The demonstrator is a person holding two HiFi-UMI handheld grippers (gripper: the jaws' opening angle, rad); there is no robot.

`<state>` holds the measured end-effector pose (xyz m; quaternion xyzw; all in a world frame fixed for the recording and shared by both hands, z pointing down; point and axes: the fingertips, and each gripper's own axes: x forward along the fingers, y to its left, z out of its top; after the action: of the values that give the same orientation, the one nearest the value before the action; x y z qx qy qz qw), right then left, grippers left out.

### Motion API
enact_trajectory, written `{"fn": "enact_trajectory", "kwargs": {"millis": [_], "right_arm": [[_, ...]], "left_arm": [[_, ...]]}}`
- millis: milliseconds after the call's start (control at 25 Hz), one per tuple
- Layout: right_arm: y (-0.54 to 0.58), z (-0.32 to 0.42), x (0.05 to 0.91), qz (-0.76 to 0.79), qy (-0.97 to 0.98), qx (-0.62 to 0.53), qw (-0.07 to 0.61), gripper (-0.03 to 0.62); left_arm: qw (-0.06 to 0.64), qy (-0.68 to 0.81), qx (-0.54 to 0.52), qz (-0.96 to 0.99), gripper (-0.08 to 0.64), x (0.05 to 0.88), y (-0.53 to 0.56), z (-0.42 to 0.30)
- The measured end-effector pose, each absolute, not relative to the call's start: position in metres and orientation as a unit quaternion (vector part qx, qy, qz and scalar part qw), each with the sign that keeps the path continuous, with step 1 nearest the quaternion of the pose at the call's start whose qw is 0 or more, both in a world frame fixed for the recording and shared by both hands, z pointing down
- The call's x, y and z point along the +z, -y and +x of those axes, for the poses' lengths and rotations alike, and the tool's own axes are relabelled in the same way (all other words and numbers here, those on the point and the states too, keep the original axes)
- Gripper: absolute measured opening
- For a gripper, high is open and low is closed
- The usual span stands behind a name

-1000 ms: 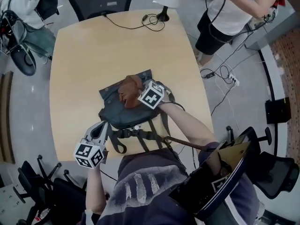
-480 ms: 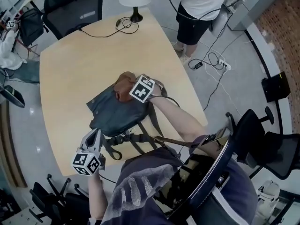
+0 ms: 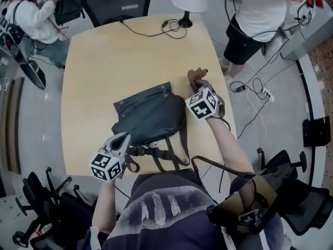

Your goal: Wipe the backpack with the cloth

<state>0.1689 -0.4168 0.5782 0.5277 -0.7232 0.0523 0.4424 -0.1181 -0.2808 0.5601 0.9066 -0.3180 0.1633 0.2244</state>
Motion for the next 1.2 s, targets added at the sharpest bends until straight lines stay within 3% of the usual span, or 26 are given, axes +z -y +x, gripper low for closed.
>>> {"fn": "enact_trajectory", "kwargs": {"millis": [160,320,640,760,920,1080,1200], "right_arm": [[0.391,0.108,0.629,0.432,0.746,0.042,0.505,0.032],[0.366,0.058,0.651,0.369,0.767,0.039,0.523,0.032],[0.303,-0.063,0.638,0.190,0.854,0.105,0.472,0.032],[0.278,-0.107,0.626,0.111,0.885,0.154,0.425,0.032],[0.275,-0.155,0.582,0.053,0.913,0.302,0.269,0.032],[0.311,-0.187,0.546,0.041,0.915,0.375,0.142,0.032],[0.364,-0.190,0.571,0.133,0.904,0.379,0.145,0.032]], "left_arm": [[0.228,0.313,0.163,0.907,0.006,0.561,0.285,-0.116],[0.229,0.329,0.152,0.903,0.006,0.557,0.285,-0.122],[0.251,0.353,0.140,0.890,0.006,0.569,0.283,-0.154],[0.256,0.360,0.134,0.887,0.006,0.572,0.284,-0.162],[0.262,0.373,0.124,0.881,0.006,0.573,0.285,-0.179],[0.282,0.388,0.114,0.870,0.006,0.582,0.285,-0.200],[0.291,0.393,0.116,0.864,0.006,0.588,0.280,-0.209]]}}
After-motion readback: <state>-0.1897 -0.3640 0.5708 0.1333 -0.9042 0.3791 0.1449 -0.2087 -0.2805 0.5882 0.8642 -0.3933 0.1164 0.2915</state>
